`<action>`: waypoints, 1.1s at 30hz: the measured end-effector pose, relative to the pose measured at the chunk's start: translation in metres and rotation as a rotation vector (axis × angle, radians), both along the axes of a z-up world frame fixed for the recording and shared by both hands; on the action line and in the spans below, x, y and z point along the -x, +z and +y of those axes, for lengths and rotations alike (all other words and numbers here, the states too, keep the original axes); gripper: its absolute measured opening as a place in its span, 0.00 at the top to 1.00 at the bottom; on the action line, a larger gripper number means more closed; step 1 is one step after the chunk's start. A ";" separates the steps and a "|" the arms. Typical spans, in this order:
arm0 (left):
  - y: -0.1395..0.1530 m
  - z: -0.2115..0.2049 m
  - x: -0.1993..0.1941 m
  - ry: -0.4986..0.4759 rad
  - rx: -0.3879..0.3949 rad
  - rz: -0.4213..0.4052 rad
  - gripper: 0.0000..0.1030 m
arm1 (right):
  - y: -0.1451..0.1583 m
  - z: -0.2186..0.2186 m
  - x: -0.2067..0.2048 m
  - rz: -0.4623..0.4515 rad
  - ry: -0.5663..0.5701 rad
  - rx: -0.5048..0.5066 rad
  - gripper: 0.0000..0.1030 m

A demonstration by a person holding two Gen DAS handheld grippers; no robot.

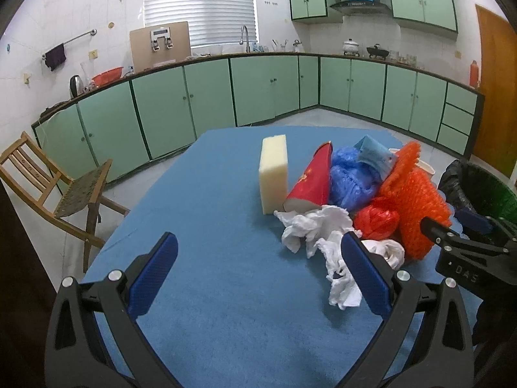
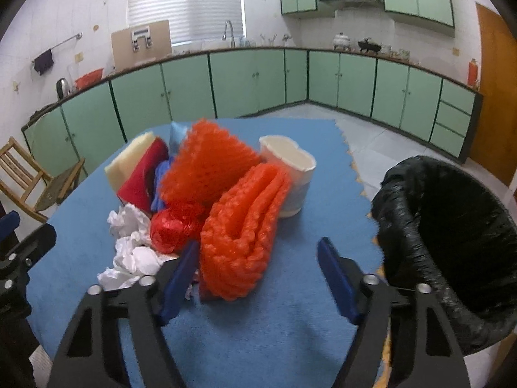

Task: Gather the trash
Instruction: 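Grasp the orange foam net with the right tool while the left tool grasps white tissue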

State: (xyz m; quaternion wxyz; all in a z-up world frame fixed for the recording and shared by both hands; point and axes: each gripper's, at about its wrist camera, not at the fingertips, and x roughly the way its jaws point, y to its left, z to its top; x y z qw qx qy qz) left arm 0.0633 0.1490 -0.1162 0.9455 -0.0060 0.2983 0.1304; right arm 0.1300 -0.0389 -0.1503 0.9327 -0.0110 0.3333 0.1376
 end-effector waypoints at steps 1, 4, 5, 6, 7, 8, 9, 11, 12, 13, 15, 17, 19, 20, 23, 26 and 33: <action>-0.001 0.000 -0.001 -0.002 0.004 0.003 0.05 | -0.002 0.001 -0.002 0.018 0.012 -0.011 0.44; -0.004 -0.001 -0.004 -0.013 0.011 0.009 0.05 | -0.004 0.002 -0.004 0.048 0.058 -0.028 0.69; -0.005 -0.002 -0.005 -0.018 0.013 0.010 0.05 | -0.004 0.001 -0.004 0.050 0.064 -0.022 0.73; -0.006 -0.004 -0.006 -0.023 0.016 0.011 0.05 | -0.004 0.002 -0.005 0.052 0.064 -0.017 0.75; -0.007 -0.006 -0.006 -0.030 0.021 0.012 0.05 | -0.004 0.000 -0.003 0.056 0.067 -0.021 0.76; -0.009 -0.009 -0.007 -0.039 0.028 0.014 0.05 | -0.003 -0.003 -0.002 0.059 0.071 -0.030 0.77; -0.010 -0.012 -0.007 -0.048 0.034 0.016 0.07 | -0.002 -0.004 0.000 0.057 0.071 -0.033 0.77; -0.015 -0.019 -0.008 -0.072 0.049 0.022 0.12 | 0.001 -0.008 0.004 0.045 0.066 -0.025 0.77; -0.017 -0.023 -0.009 -0.083 0.054 0.027 0.17 | 0.003 -0.011 0.006 0.037 0.062 -0.019 0.77; -0.020 -0.026 -0.009 -0.096 0.058 0.033 0.20 | 0.006 -0.016 0.009 0.030 0.053 -0.016 0.77; -0.026 -0.034 -0.011 -0.123 0.069 0.051 0.24 | 0.009 -0.026 0.012 0.028 0.037 -0.020 0.77; -0.031 -0.043 -0.012 -0.136 0.069 0.058 0.26 | 0.011 -0.034 0.012 0.027 0.020 -0.016 0.77; -0.035 -0.051 -0.013 -0.152 0.059 0.067 0.31 | 0.011 -0.042 0.013 0.029 0.005 -0.014 0.77; -0.039 -0.056 -0.015 -0.162 0.051 0.079 0.37 | 0.012 -0.046 0.014 0.030 -0.002 -0.014 0.77; -0.050 -0.065 -0.020 -0.172 0.036 0.123 0.52 | 0.012 -0.054 0.015 0.033 -0.020 -0.013 0.77; -0.062 -0.070 -0.024 -0.165 0.021 0.171 0.66 | 0.013 -0.058 0.018 0.031 -0.025 -0.016 0.77; -0.057 -0.065 -0.017 -0.187 0.055 0.167 0.95 | 0.016 -0.058 0.022 0.023 -0.014 -0.021 0.77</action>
